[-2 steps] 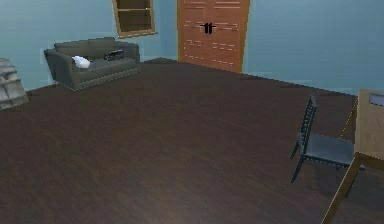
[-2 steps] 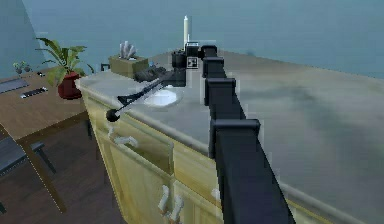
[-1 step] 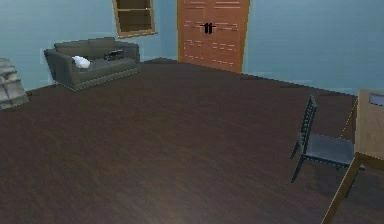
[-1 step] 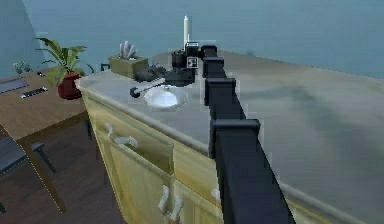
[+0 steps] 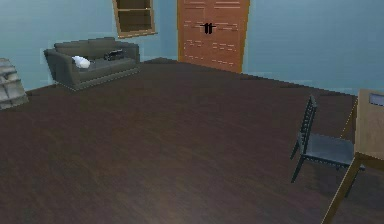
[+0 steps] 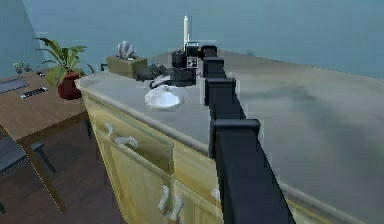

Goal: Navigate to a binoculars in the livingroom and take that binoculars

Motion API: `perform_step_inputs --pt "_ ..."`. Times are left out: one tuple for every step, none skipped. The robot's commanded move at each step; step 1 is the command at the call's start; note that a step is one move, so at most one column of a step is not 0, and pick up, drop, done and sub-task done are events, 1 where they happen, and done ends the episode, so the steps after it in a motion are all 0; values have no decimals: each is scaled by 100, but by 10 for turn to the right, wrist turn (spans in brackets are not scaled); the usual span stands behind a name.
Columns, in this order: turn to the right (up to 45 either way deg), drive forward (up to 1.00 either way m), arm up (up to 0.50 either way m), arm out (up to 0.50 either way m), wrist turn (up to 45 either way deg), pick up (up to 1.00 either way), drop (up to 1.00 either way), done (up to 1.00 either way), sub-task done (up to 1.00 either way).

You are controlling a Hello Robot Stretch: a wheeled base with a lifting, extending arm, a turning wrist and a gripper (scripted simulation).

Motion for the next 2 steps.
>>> perform_step_inputs --pt "0 0 0 0 0 100 0 0 0" --pt "0 0 0 0 0 0 0 100 0"
